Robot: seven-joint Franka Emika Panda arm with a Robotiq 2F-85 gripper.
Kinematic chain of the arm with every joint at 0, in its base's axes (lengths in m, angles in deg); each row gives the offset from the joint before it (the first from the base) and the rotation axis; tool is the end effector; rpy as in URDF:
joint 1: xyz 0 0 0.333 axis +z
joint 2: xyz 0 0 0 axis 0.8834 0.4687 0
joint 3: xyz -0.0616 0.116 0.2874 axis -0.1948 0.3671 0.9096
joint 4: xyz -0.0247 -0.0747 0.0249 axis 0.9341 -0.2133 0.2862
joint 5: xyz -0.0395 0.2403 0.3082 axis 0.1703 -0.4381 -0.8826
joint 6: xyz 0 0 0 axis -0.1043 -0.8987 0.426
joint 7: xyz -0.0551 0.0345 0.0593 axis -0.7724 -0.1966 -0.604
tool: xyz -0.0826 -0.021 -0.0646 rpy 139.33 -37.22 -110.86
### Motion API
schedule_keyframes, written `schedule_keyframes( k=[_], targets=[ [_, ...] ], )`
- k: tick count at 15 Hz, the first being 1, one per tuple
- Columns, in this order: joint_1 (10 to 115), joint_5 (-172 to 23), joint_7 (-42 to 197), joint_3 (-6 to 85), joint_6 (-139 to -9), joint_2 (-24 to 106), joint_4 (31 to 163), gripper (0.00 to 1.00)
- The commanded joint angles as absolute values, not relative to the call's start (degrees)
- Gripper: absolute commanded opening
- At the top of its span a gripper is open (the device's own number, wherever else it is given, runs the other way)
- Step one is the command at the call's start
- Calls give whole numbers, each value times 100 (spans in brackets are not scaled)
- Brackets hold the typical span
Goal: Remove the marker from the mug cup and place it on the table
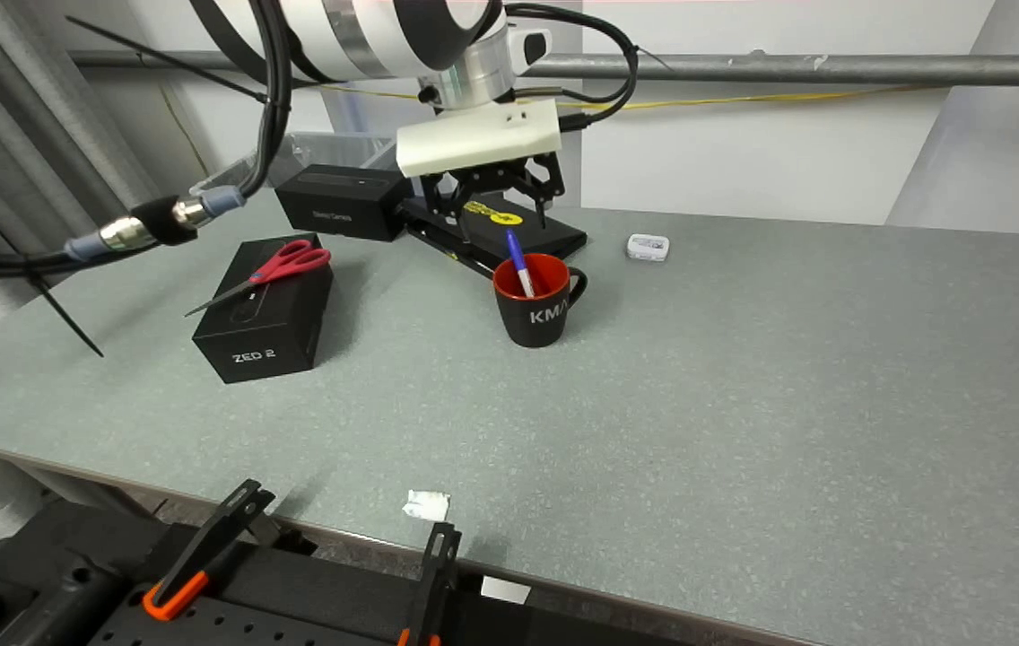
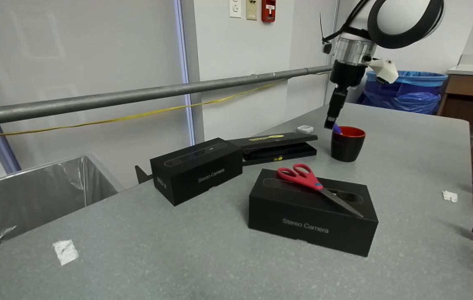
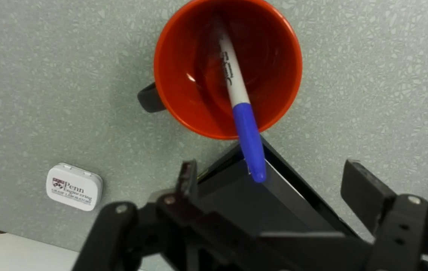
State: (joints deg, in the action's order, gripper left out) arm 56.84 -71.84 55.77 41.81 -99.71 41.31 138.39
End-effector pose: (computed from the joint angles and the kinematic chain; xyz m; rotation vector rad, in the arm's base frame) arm 0.5322 -0.0601 0.2277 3.0196 0.4124 0.2432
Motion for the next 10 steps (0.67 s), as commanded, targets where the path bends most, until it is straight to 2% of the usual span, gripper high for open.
schedule_keyframes(
  k=[1, 10],
  targets=[
    [5461, -7318, 5279, 4340, -10078, 4110, 13859, 100],
    [5265, -7411, 5130, 4427, -10021, 4384, 13705, 99]
  ],
)
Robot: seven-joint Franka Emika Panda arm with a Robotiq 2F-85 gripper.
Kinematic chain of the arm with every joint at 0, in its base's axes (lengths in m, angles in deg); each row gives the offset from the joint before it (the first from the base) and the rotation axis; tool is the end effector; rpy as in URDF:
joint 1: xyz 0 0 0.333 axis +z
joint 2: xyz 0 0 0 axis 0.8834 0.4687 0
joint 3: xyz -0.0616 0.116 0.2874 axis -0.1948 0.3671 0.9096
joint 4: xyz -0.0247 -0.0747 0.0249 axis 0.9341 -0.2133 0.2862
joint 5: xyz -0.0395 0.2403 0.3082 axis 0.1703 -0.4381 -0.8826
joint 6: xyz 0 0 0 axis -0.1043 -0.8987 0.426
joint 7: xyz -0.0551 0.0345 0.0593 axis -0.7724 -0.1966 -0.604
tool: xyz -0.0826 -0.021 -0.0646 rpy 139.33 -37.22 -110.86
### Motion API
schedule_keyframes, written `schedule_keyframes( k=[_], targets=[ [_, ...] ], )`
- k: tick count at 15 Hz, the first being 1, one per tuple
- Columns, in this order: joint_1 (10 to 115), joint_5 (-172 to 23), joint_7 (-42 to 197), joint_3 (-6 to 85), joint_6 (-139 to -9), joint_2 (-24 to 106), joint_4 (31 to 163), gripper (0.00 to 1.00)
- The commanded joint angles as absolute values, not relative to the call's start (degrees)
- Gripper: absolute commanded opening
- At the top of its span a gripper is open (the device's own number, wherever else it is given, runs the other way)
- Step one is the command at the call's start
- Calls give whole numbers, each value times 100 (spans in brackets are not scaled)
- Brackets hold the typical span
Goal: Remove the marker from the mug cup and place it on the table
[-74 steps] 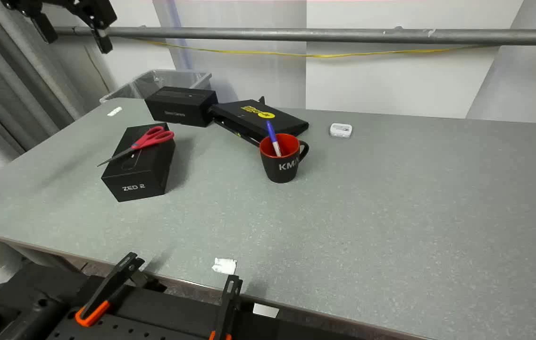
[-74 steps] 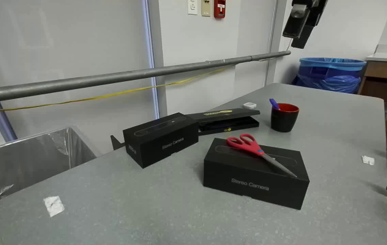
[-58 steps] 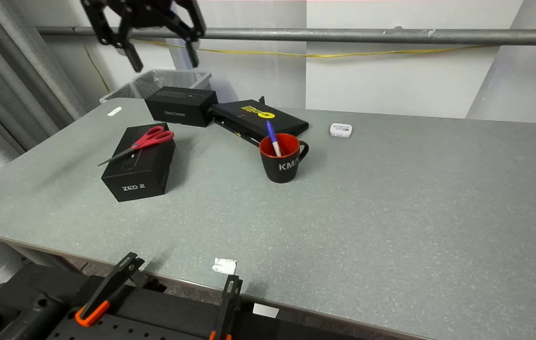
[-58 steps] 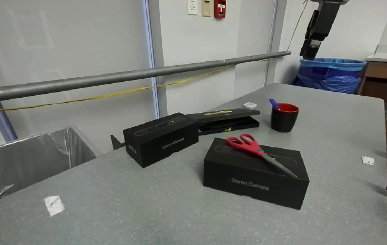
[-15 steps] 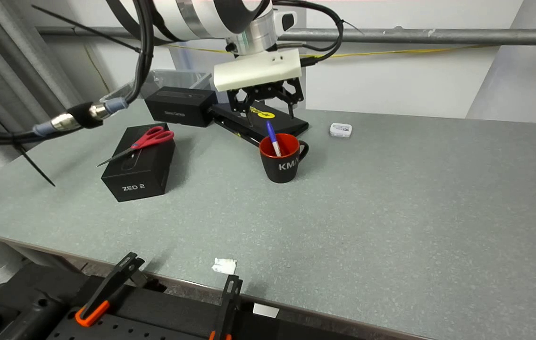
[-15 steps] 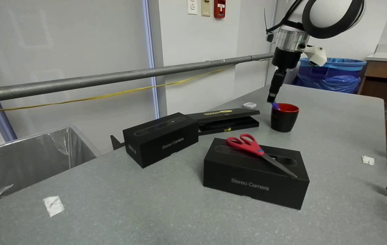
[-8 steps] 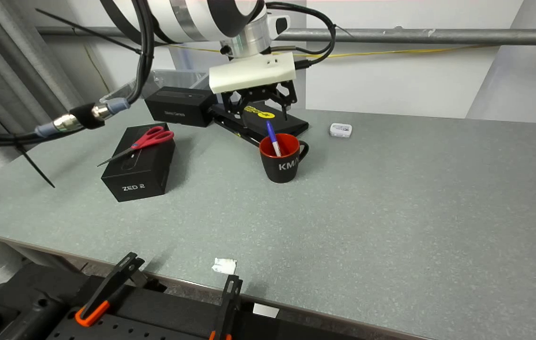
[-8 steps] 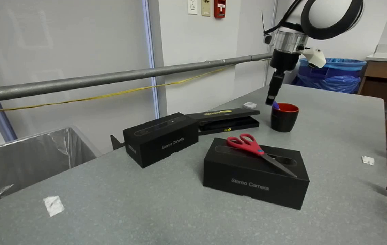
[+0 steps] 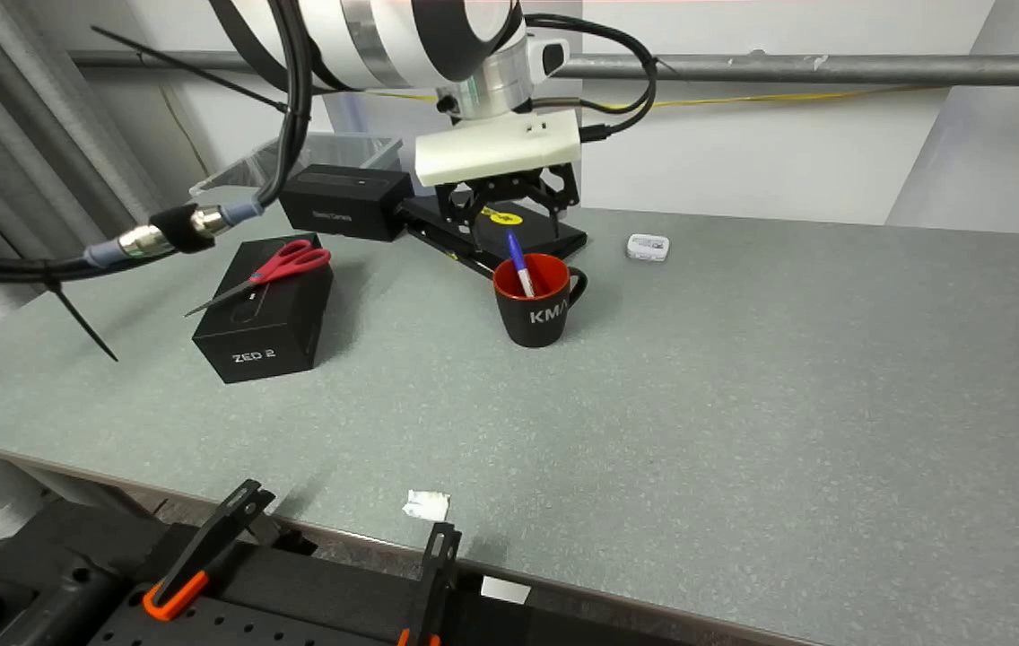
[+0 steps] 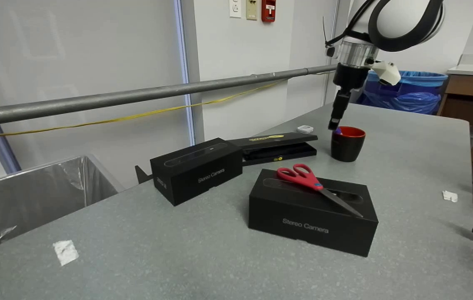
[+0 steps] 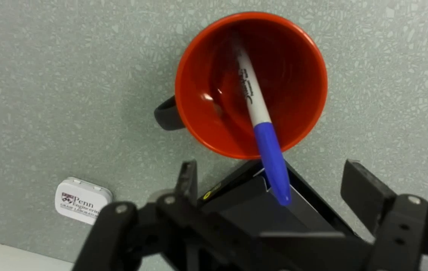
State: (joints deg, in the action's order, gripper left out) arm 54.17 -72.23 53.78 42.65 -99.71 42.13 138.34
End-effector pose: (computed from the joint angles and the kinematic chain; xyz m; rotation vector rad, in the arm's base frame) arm 0.5288 -0.0771 0.2204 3.0270 0.4070 0.2221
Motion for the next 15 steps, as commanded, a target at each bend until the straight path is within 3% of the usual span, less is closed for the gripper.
schedule_keyframes(
  k=[1, 3, 11, 12, 15],
  targets=[
    [5261, -7421, 5135, 4442, -10046, 4400, 13708, 75],
    [5250, -7407, 5130, 4453, -10088, 4362, 13753, 67],
    [5069, -7566, 4929, 4539, -10190, 4063, 13904, 5],
    [5036, -7625, 4880, 4559, -10183, 4035, 13900, 0],
    [4965, -7798, 4747, 4592, -10197, 3879, 13962, 4]
  ],
)
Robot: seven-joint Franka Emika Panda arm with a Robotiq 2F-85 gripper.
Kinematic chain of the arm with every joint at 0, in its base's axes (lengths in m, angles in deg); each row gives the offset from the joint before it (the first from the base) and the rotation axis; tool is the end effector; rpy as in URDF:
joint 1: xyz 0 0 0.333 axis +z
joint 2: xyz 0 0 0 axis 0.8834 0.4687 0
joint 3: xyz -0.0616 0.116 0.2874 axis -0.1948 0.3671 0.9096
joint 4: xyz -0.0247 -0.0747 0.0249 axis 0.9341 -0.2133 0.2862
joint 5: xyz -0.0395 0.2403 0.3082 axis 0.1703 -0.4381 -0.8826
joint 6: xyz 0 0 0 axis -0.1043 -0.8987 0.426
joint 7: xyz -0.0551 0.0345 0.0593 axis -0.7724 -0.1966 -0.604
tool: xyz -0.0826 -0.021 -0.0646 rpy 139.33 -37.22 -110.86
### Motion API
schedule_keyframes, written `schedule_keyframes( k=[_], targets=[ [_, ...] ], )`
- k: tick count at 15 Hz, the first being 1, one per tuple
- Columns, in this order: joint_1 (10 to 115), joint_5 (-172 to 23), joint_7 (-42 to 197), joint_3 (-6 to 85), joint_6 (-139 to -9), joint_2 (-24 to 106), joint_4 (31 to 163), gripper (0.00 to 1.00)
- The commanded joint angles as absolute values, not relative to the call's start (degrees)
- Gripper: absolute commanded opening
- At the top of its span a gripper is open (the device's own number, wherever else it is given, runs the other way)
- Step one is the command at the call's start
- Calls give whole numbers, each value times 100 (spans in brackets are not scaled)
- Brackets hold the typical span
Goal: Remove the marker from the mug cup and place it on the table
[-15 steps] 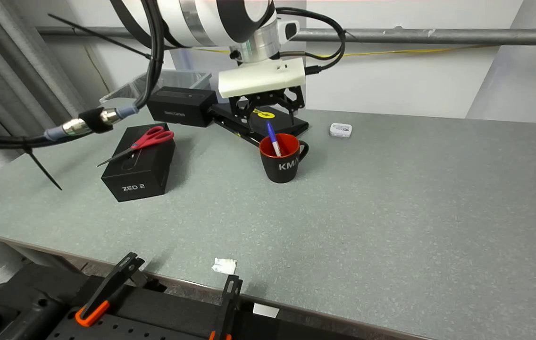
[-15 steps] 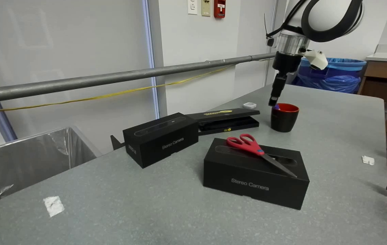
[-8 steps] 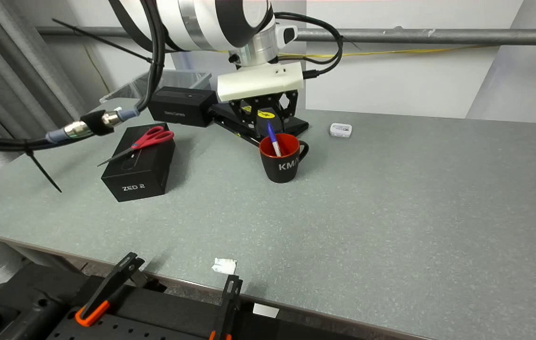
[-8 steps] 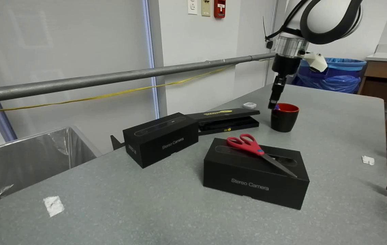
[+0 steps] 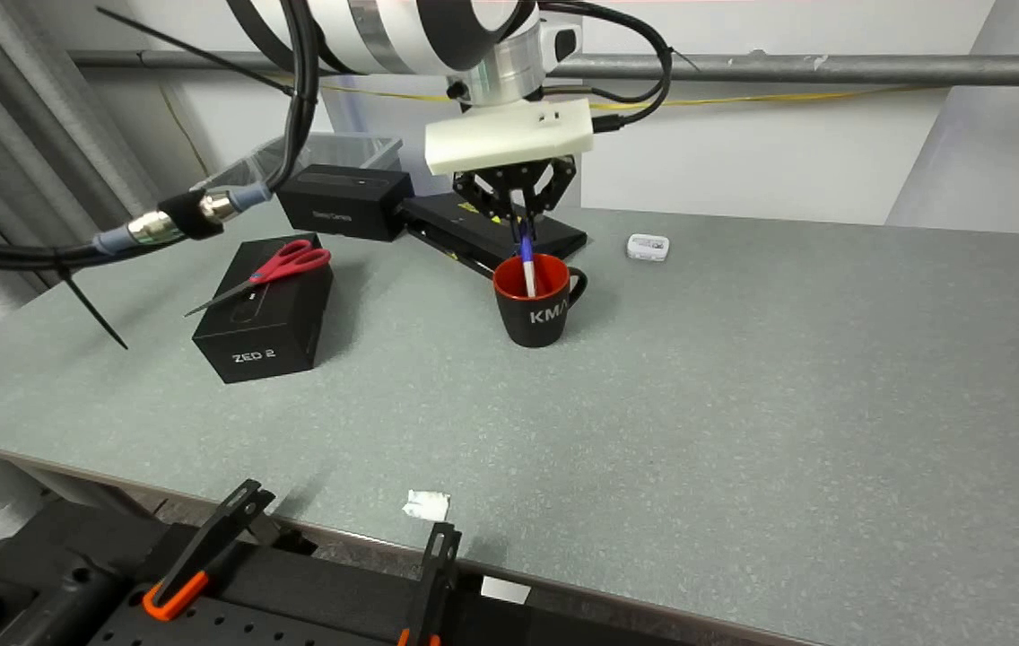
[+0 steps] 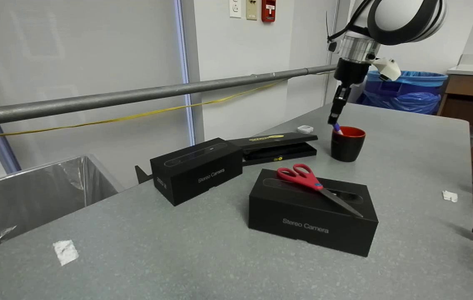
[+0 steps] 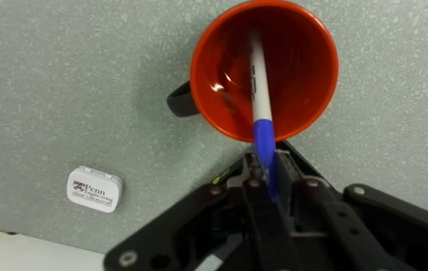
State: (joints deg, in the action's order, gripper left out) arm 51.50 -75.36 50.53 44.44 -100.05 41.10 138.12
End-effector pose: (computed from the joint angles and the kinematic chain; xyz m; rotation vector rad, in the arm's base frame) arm 0.5312 -0.0882 0.2321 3.0419 0.3920 0.2734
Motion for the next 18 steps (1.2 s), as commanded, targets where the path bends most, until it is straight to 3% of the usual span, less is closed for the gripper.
schedule_keyframes(
  k=[1, 6, 10, 14, 18],
  targets=[
    [4957, -7844, 4722, 4589, -10216, 3771, 14027, 4],
    [4988, -8414, 4417, 4623, -10221, 2471, 14871, 4],
    [5504, -8763, 4053, 4369, -9409, 1598, 15307, 4],
    [5892, -8159, 4606, 4385, -8702, 2246, 15046, 4],
    [6105, -7598, 5163, 4520, -8819, 3470, 14626, 4]
  ],
)
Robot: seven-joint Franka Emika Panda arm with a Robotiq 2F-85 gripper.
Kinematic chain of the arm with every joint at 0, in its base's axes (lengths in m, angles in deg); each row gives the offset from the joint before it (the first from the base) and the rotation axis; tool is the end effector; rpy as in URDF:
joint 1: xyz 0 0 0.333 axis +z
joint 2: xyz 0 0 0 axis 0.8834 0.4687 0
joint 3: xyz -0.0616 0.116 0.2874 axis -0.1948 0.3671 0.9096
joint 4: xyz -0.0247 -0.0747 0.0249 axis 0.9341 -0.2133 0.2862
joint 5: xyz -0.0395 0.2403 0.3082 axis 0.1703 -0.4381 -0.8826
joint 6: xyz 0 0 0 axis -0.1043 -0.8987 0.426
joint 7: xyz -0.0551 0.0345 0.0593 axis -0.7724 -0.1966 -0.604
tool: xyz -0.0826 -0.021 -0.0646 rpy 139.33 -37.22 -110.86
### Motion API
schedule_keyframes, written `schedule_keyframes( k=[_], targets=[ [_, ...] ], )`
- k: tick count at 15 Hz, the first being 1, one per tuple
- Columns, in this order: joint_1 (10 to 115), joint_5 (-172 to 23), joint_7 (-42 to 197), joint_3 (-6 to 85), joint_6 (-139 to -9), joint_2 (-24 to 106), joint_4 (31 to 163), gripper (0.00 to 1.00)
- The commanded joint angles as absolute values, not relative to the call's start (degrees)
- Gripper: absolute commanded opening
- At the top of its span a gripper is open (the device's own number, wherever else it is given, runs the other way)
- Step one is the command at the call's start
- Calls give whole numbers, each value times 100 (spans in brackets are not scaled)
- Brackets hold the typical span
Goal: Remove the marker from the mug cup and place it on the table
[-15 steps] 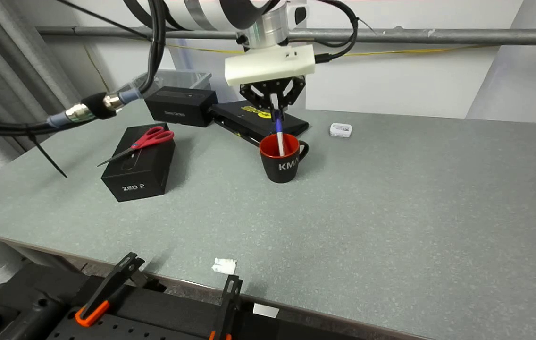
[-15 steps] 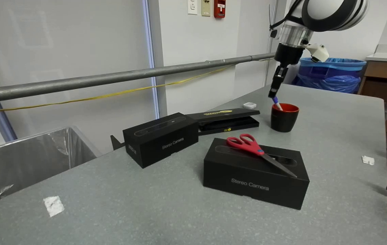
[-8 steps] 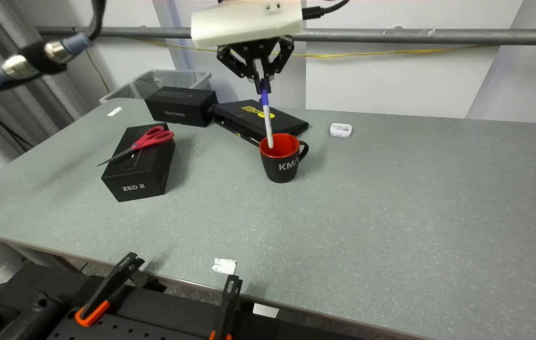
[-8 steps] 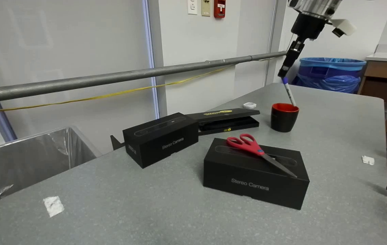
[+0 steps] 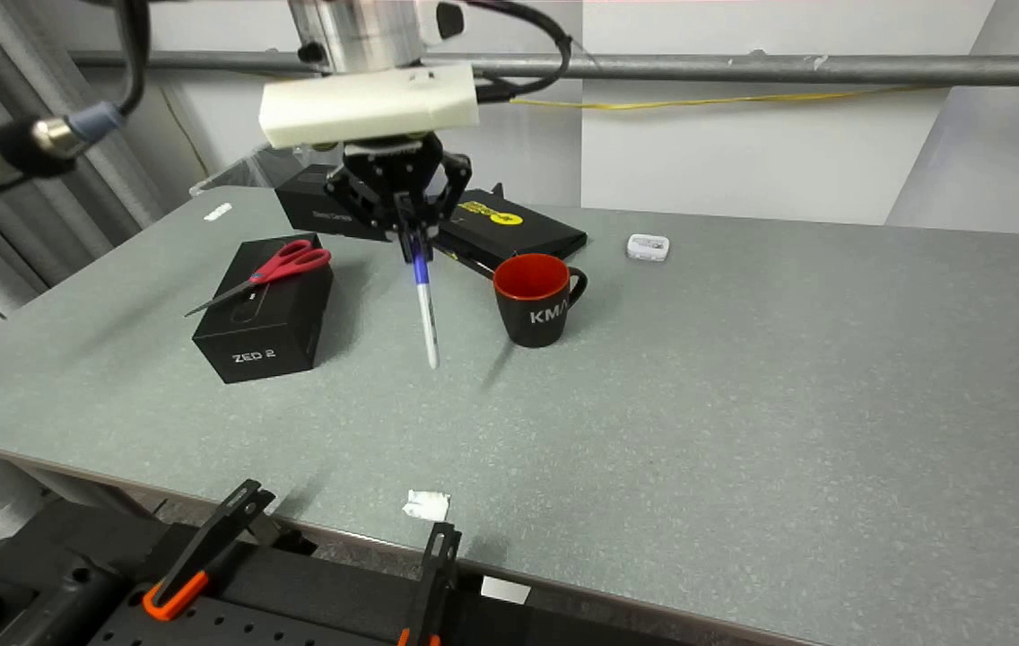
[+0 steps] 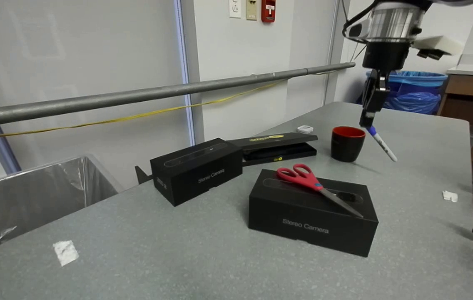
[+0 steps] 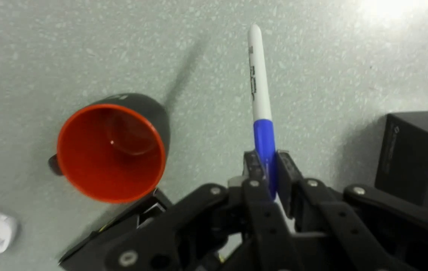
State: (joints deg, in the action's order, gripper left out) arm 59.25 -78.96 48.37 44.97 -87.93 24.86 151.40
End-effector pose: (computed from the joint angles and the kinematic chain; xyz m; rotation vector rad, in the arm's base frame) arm 0.4527 -0.0111 0.2664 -3.0766 -0.5980 -0.0477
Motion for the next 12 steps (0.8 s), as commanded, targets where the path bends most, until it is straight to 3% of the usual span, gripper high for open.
schedule_keyframes(
  k=[1, 8, 10, 12],
  targets=[
    [6142, -7586, 5206, 4551, -8755, 3725, 14481, 4],
    [6391, -6989, 5670, 4537, -9005, 4580, 13977, 4],
    [6438, -6804, 5827, 4500, -9112, 4616, 13953, 40],
    [6457, -6675, 5910, 4482, -9207, 4639, 13935, 54]
  ],
)
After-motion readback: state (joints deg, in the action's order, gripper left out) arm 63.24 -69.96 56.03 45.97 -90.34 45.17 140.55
